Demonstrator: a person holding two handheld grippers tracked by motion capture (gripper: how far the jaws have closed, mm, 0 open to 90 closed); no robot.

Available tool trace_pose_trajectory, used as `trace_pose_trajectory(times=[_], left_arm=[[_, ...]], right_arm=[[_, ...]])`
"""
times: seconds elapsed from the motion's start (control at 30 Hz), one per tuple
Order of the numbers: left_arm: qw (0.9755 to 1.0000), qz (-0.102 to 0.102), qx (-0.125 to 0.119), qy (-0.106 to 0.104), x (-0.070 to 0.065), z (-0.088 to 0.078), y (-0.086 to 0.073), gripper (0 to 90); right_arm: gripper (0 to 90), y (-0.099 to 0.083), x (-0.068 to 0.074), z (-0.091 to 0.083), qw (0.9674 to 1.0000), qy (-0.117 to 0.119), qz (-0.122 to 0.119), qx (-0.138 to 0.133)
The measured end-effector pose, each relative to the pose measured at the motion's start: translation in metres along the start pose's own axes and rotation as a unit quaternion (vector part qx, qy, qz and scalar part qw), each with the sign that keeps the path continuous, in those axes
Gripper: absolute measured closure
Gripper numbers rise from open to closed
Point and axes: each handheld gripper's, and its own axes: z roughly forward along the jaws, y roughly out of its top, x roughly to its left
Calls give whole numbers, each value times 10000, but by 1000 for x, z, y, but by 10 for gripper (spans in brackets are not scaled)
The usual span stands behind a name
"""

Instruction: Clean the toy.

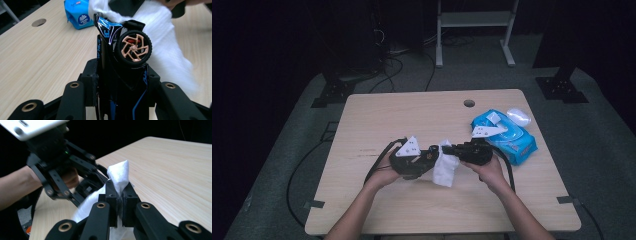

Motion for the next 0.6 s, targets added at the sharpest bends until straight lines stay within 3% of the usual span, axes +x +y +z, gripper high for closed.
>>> trace_pose_trajectory(times=[0.17,0.3,0.4,0.5,0.6], left_arm=[[10000,2,-39,-19,-2,1,1,572],[9996,-31,-256,-73,-3,-3,5,572],[9993,-80,-359,-37,-1,-8,5,572],[9991,-125,-398,-29,0,-10,4,572],[9991,-130,-403,-28,1,-9,3,572]], right_arm=[[852,5,5,-1,9999,56,-79,-37],[853,14,14,-2,9993,201,-217,-227],[852,12,9,-4,9993,146,-130,-310],[852,5,3,-5,9997,66,-5,-230],[852,6,4,-4,9997,81,-8,-213]])
